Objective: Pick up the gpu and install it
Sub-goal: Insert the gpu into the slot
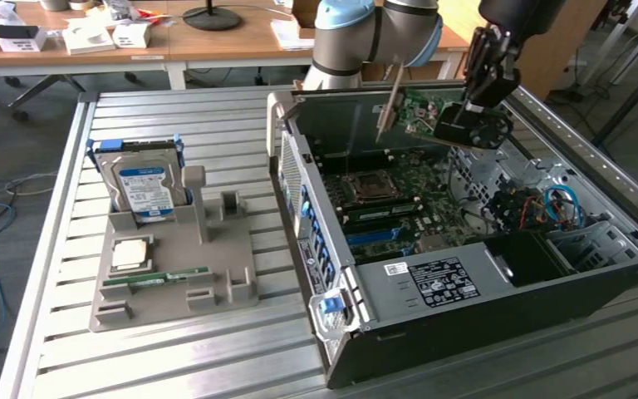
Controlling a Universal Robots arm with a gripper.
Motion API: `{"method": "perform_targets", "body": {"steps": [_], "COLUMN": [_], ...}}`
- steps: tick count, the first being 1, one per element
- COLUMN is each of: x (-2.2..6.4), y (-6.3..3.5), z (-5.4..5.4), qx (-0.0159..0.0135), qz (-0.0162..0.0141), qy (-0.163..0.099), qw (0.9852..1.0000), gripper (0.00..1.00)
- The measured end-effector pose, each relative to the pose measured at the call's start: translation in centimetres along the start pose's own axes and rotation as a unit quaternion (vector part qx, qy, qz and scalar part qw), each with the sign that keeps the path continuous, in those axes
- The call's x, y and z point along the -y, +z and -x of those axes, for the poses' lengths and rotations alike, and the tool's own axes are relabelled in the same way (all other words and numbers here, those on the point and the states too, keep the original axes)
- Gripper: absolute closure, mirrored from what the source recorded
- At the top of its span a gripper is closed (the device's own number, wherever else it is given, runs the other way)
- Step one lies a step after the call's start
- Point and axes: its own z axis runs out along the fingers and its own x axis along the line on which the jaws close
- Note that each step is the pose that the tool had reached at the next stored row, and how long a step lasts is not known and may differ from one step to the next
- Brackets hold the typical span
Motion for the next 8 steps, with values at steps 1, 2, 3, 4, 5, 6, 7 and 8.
{"method": "perform_targets", "body": {"steps": [1, 2, 3, 4, 5, 6, 7, 8], "x": [0.0, 0.0, 0.0, 0.0, 0.0, 0.0, 0.0, 0.0], "y": [0.0, 0.0, 0.0, 0.0, 0.0, 0.0, 0.0, 0.0], "z": [0.0, 0.0, 0.0, 0.0, 0.0, 0.0, 0.0, 0.0], "qx": [-0.0004, -0.0008, -0.0012, -0.0017, -0.002, -0.0024, -0.0028, -0.0032], "qz": [-0.0001, -0.0002, -0.0003, -0.0004, -0.0004, -0.0005, -0.0006, -0.0006], "qy": [-0.008, -0.016, -0.024, -0.031, -0.039, -0.047, -0.054, -0.062], "qw": [1.0, 0.9999, 0.9997, 0.9995, 0.9992, 0.9989, 0.9985, 0.998], "gripper": [0.74, 0.74, 0.74, 0.74, 0.74, 0.74, 0.74, 0.74]}}
